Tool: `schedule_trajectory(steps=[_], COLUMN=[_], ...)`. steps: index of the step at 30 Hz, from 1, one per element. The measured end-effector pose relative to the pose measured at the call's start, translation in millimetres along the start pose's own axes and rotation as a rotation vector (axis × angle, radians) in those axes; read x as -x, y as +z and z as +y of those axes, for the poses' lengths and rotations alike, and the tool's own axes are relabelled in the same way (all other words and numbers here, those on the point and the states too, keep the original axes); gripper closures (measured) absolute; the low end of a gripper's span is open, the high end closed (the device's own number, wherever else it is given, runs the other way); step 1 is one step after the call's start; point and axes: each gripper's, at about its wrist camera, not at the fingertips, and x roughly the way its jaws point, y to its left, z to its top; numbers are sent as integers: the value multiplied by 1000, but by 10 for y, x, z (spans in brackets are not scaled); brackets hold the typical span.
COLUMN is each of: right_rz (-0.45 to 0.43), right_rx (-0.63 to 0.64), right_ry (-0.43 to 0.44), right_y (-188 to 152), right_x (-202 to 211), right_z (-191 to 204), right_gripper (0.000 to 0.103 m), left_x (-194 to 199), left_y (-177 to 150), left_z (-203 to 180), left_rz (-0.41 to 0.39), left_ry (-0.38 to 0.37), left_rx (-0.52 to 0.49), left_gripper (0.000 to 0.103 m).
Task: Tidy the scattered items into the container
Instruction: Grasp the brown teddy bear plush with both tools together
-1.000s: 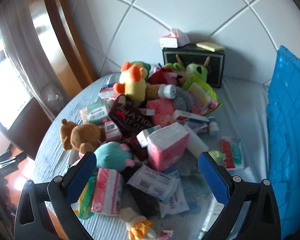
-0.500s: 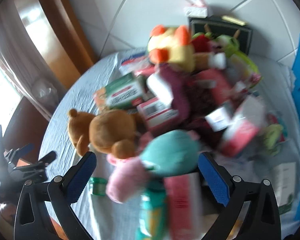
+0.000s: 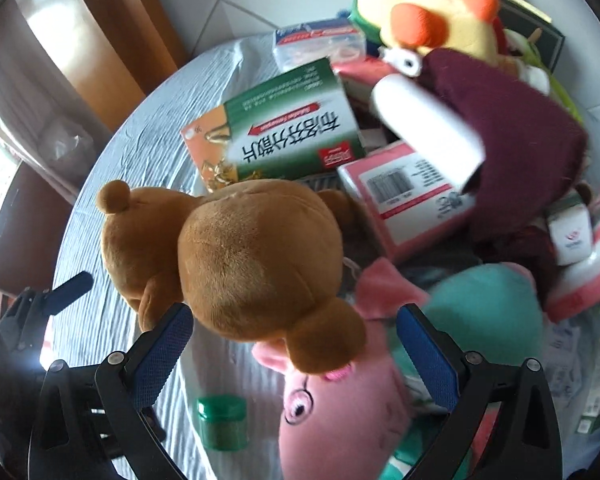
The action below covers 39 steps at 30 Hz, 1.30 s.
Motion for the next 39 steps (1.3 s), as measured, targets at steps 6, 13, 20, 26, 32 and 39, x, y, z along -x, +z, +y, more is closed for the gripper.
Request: schedule_trajectory(steps=[6,13,20,26,32,39], right_rz=[35,17,27,20,-28,-122], right_rx=[-19,-21,-33,21,11,23], right_ry=[26,-1,33,18,34,26], right_y=[68,154,200,188,164,121], right_x=[-189,-293,-402,-326,-109,415], right_z=[43,72,67,129,129,172], right_gripper=[0,0,0,9,14,14], left_x=[-196,-373,-532,-450,-224,269], left_y=[90,187,232,224,251,319], left_z=[-12,55,104,30,40,-48], left_rz=[14,26,27,-6,-48,-147], left_ry=[-21,-27,-13,-56,-80,-84], left_rx=[-17,-25,-60,-109,-100,-123], left_gripper=[1,1,6,36,39,39])
